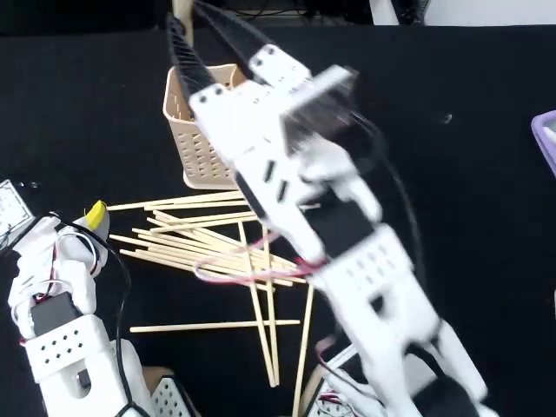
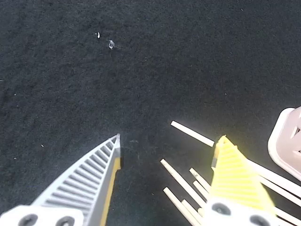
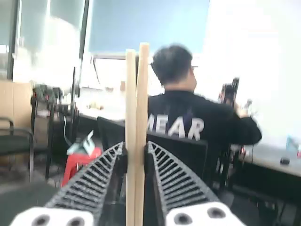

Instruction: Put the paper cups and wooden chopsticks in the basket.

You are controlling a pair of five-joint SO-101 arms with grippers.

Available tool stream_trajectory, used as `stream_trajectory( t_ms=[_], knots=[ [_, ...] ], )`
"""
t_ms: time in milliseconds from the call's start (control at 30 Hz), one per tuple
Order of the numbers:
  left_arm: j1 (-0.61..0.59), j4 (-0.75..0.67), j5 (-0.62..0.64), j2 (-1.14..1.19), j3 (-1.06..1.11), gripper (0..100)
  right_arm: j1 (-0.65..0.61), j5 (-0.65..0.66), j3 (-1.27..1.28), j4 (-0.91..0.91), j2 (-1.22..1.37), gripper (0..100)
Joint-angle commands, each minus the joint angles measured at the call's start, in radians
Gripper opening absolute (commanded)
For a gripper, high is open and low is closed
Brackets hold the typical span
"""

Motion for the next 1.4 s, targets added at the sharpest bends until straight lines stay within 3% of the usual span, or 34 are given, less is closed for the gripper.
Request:
stream_trajectory(
  t_ms=[0, 300, 367, 500, 567, 800, 900, 1000, 1100, 1200, 1367],
  knots=[
    [0.008, -0.021, 0.003, -0.015, -0.033, 31, 0.003, -0.005, -0.008, -0.058, 0.094, 1.1],
    [0.008, -0.021, 0.003, -0.015, -0.033, 31, 0.048, -0.005, -0.008, 0.003, 0.255, 1.2],
    [0.008, -0.021, 0.003, -0.015, -0.033, 31, 0.044, -0.005, -0.039, 0.106, 0.257, 2.8],
    [0.008, -0.021, 0.003, -0.015, -0.033, 31, 0.043, -0.012, -0.157, 0.341, 0.254, 19.1],
    [0.007, -0.021, 0.003, -0.015, -0.033, 31, 0.043, -0.008, -0.255, 0.479, 0.251, 22.5],
    [0.004, -0.021, 0.003, -0.015, -0.031, 31, 0.021, -0.005, -0.506, 0.996, 0.127, 17.3],
    [0.004, -0.021, 0.003, -0.015, -0.031, 31, -0.012, -0.005, -0.463, 1.238, 0.071, 14.5],
    [0.007, -0.021, 0.003, -0.015, -0.031, 31, -0.046, -0.002, -0.325, 1.367, 0.051, 14.2],
    [0.007, -0.021, 0.003, -0.015, -0.031, 31, -0.049, 0.104, -0.101, 1.321, 0.056, 14.2],
    [0.004, -0.021, 0.003, -0.015, -0.031, 31, -0.049, 0.181, 0.179, 1.12, 0.053, 14.2],
    [0.002, -0.021, 0.003, -0.015, -0.031, 31, -0.081, 0.198, 0.49, 0.81, 0.058, 14.2]
  ],
)
